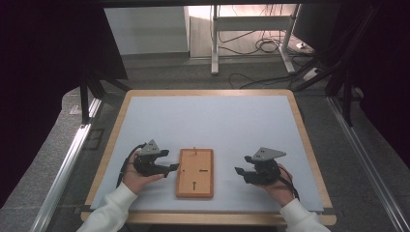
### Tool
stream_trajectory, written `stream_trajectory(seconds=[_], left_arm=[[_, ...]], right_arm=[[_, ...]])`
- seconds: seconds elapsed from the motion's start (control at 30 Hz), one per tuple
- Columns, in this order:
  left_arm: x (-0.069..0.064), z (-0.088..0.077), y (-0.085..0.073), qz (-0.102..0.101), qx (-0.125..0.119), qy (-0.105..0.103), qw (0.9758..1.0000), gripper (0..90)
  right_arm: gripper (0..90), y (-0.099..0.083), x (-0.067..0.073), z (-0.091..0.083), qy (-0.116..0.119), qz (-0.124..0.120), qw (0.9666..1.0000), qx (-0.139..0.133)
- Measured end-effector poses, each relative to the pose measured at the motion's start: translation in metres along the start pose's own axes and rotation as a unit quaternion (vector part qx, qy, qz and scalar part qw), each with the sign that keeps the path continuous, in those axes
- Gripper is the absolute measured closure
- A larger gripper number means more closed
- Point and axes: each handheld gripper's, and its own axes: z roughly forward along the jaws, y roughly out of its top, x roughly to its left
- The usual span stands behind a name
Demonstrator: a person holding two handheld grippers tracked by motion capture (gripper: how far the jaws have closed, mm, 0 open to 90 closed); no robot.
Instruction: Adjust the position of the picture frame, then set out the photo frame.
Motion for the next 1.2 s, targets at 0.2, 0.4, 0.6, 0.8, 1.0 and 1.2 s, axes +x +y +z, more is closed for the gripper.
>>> stream_trajectory(seconds=[0.2, 0.4, 0.6, 0.8, 1.0, 1.2], left_arm=[[0.000, 0.001, 0.002, 0.004, 0.001, 0.001, 1.0000, 28.2], [0.001, 0.007, 0.011, 0.015, -0.008, 0.001, 0.9998, 27.0], [0.003, 0.024, 0.028, 0.030, -0.016, -0.013, 0.9993, 25.9], [0.005, 0.042, 0.039, 0.047, 0.000, -0.030, 0.9984, 26.3], [0.005, 0.059, 0.048, 0.053, 0.005, -0.059, 0.9969, 29.3], [0.001, 0.076, 0.053, 0.077, 0.023, -0.077, 0.9938, 53.8]], right_arm=[[40.0, -0.005, -0.001, -0.002, -0.003, 0.004, 1.0000, 0.004], [38.7, -0.008, -0.001, -0.003, -0.007, 0.008, 0.9999, 0.005], [37.8, -0.010, 0.000, -0.002, -0.006, 0.007, 0.9999, 0.009], [37.8, -0.012, -0.002, -0.005, -0.010, 0.012, 0.9999, 0.007], [37.7, -0.012, -0.001, -0.004, -0.008, 0.010, 0.9999, 0.007], [37.3, -0.013, -0.003, -0.004, -0.011, 0.013, 0.9998, 0.009]])
